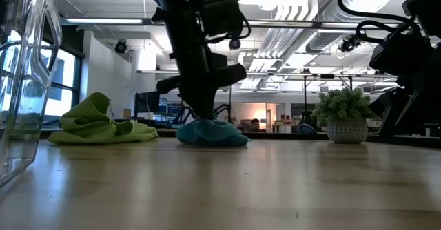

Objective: Roll microfiber towels into tight, uniform cylinder then place into a basket
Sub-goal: Roll the blue microfiber cloth

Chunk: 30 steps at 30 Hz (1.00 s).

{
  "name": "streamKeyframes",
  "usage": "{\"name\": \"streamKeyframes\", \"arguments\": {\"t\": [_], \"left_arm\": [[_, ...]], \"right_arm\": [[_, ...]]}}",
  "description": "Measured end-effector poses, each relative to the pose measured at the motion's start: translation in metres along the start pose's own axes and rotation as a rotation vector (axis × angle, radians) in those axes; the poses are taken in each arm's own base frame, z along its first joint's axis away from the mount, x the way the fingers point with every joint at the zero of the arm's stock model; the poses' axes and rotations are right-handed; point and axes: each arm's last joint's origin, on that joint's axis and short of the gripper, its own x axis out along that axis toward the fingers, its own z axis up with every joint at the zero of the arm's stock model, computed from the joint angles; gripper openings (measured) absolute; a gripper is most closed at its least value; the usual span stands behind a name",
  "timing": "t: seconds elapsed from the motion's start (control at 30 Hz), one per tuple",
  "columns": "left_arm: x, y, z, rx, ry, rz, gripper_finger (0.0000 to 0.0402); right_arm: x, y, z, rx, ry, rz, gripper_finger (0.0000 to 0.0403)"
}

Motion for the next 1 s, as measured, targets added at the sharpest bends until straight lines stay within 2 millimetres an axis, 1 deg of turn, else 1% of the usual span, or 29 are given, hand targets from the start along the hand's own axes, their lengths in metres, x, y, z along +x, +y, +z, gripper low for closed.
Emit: {"name": "streamKeyframes", "arguments": {"t": [0.17,0.33,0.43,0.5,0.57,0.63,0.7,0.8,0.87,1.0], "left_arm": [[-0.01,-0.021,-0.021,0.158,0.032,-0.072,0.0008],[-0.023,-0.044,-0.045,0.313,0.077,-0.197,0.0004],[-0.036,-0.054,-0.053,0.37,0.05,-0.255,0.0004],[-0.048,-0.056,-0.054,0.385,0.028,-0.279,0.0005],[-0.063,-0.064,-0.05,0.409,-0.024,-0.315,0.0005],[-0.081,-0.066,-0.046,0.449,-0.074,-0.326,0.0005],[-0.099,-0.074,-0.037,0.476,-0.166,-0.369,0.0005],[-0.12,-0.075,-0.029,0.522,-0.231,-0.386,0.0005],[-0.131,-0.078,-0.022,0.536,-0.281,-0.413,0.0005],[-0.148,-0.076,-0.011,0.564,-0.338,-0.437,0.0005]], "right_arm": [[0.0,0.0,0.0,0.002,-0.001,-0.002,0.0135],[0.0,0.0,0.0,0.002,-0.001,-0.002,0.0135],[0.0,0.0,0.001,-0.039,-0.007,0.0,0.0135],[0.0,0.001,0.003,-0.047,-0.031,0.012,0.0135],[0.0,0.003,0.007,-0.034,-0.069,0.031,0.0135],[0.0,0.005,0.011,-0.029,-0.115,0.054,0.0135],[-0.001,0.007,0.015,-0.025,-0.152,0.073,0.0135],[-0.001,0.01,0.019,-0.02,-0.197,0.095,0.0135],[0.0,0.01,0.02,-0.019,-0.208,0.1,0.0135],[0.002,0.01,0.021,-0.004,-0.225,0.083,0.0135]]}}
